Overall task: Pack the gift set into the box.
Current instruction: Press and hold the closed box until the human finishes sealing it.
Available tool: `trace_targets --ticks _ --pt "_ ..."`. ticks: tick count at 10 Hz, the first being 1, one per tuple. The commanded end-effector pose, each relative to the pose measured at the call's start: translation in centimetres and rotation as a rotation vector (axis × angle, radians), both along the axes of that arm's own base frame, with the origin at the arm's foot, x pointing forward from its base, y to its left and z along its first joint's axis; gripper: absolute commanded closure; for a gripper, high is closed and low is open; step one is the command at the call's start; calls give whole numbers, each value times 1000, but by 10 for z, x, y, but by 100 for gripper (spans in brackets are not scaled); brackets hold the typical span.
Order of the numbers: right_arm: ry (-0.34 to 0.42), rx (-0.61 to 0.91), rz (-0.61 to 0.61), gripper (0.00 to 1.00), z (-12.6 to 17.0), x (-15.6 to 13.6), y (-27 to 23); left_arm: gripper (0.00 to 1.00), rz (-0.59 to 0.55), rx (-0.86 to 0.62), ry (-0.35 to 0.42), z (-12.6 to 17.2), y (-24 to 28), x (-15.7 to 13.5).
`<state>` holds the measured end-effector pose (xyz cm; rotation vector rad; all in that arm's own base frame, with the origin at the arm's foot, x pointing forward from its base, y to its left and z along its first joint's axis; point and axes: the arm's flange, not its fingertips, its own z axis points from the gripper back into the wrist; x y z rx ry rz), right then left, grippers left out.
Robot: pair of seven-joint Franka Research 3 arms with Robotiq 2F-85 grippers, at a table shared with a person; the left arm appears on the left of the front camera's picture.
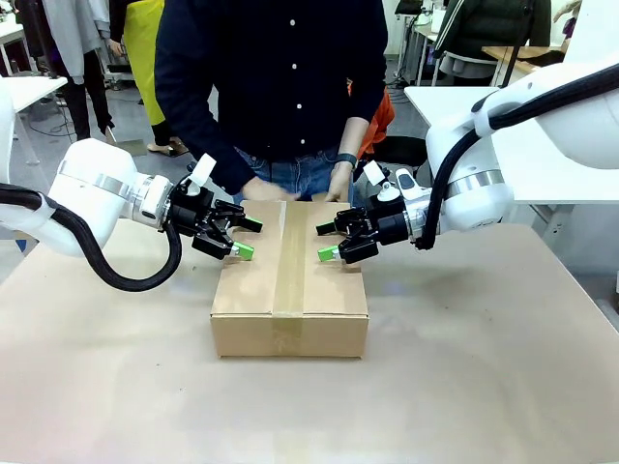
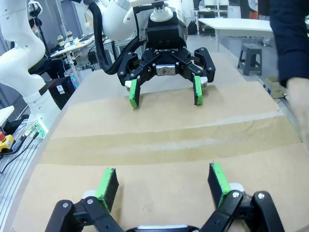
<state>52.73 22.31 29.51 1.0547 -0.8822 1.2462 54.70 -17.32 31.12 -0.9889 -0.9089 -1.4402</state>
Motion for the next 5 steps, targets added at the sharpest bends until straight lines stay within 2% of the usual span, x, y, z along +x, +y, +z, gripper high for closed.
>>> trace_targets --ticks 1,3,5 --pt "0 -7 1 0 -1 -1 0 0 -1 1 4 -2 0 -1" --pt "0 0 0 0 0 0 0 0 0 0 0 0 0 0" --pt "-105 117 -87 0 43 -21 -56 0 -79 -251 -81 47 73 -38"
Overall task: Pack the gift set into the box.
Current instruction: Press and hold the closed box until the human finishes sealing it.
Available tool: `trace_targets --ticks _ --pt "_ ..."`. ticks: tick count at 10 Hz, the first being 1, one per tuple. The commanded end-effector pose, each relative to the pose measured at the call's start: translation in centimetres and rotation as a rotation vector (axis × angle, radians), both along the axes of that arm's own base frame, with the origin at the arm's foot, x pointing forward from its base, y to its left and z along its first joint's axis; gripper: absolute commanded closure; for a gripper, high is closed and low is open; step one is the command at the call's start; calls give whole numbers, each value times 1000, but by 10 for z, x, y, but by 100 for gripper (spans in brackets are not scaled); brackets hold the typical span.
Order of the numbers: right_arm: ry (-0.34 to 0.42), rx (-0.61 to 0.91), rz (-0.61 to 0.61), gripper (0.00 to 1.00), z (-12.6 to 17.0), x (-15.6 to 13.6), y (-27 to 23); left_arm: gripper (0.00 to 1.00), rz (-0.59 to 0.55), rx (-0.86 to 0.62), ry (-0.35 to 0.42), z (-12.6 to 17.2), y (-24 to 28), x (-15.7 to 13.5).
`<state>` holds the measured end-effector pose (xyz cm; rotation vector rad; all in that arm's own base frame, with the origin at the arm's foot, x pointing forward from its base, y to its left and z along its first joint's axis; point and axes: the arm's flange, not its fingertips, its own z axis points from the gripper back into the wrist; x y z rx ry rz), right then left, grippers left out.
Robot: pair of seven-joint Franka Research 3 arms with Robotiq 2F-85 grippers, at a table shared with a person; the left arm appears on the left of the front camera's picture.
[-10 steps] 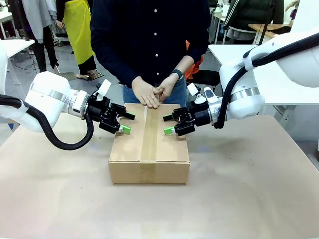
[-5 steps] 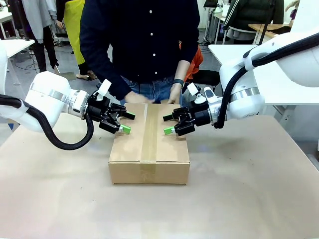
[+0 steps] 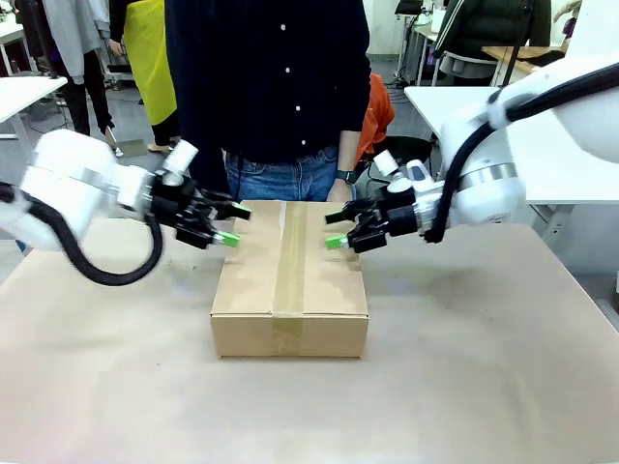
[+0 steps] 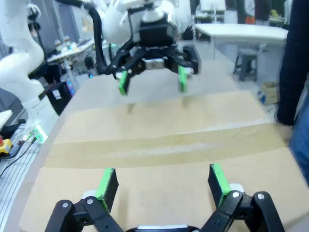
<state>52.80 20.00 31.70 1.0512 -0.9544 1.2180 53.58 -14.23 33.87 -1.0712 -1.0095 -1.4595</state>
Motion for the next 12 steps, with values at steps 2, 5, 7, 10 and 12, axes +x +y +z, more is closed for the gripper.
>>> trace_targets --ticks 2,5,7,10,12 --pt "-161 197 -231 0 40 -54 -118 0 25 -380 -105 26 131 -57" --pt "-198 393 -538 0 16 -83 -195 0 215 -469 24 -11 182 -54" --pt "-120 242 -381 0 43 -61 -174 0 103 -425 -82 28 181 -72" --pt "-120 242 -381 0 43 -61 -174 0 103 -425 -82 28 181 -72" --pt "-120 242 -381 0 43 -61 -174 0 103 -425 -82 28 181 -72"
